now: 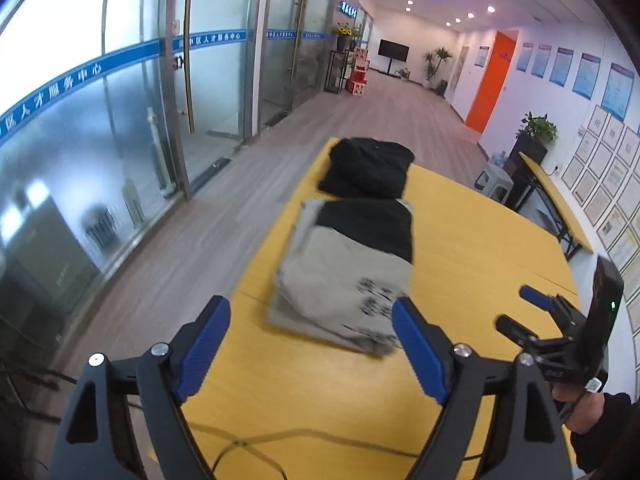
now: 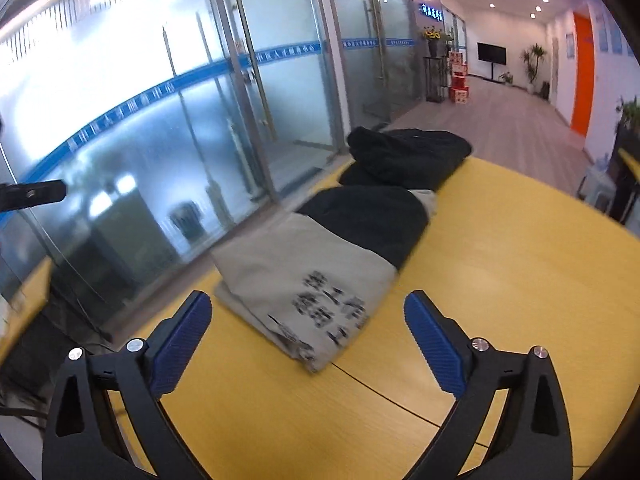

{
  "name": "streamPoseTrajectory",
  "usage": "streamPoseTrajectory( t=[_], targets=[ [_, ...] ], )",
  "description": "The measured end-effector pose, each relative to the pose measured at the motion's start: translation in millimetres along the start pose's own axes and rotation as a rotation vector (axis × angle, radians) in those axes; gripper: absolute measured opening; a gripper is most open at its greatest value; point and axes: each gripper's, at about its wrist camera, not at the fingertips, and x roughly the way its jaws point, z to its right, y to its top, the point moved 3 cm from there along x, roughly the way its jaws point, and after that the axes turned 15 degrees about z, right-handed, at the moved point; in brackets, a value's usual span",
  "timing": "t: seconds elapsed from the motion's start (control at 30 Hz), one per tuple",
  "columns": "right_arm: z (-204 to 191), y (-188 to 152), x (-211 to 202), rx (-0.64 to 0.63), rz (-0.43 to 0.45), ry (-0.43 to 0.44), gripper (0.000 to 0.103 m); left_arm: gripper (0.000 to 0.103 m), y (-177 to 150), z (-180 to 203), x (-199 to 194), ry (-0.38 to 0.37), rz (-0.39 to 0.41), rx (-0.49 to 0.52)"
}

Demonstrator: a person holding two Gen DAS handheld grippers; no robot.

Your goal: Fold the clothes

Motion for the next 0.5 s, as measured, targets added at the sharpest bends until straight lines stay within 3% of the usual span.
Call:
streamPoseTrajectory(
  t=[0.13,0.33,0.5],
  targets=[
    [-10,-4,-5,-0.09,-0.109,-0.057,0.102,0.088,-45,48,-6,0.117,-0.036,-0.037],
    [-7,-9,-13,-0.111,-0.209,-0.04,0.102,0.088,-57,101,-21,0.242,0.013,-0.023],
    [-1,-9,-27,-0.157,-0.238,-0.042,0.102,0.088,-57,123,-28,0.256,0.038,-0.03]
  ],
)
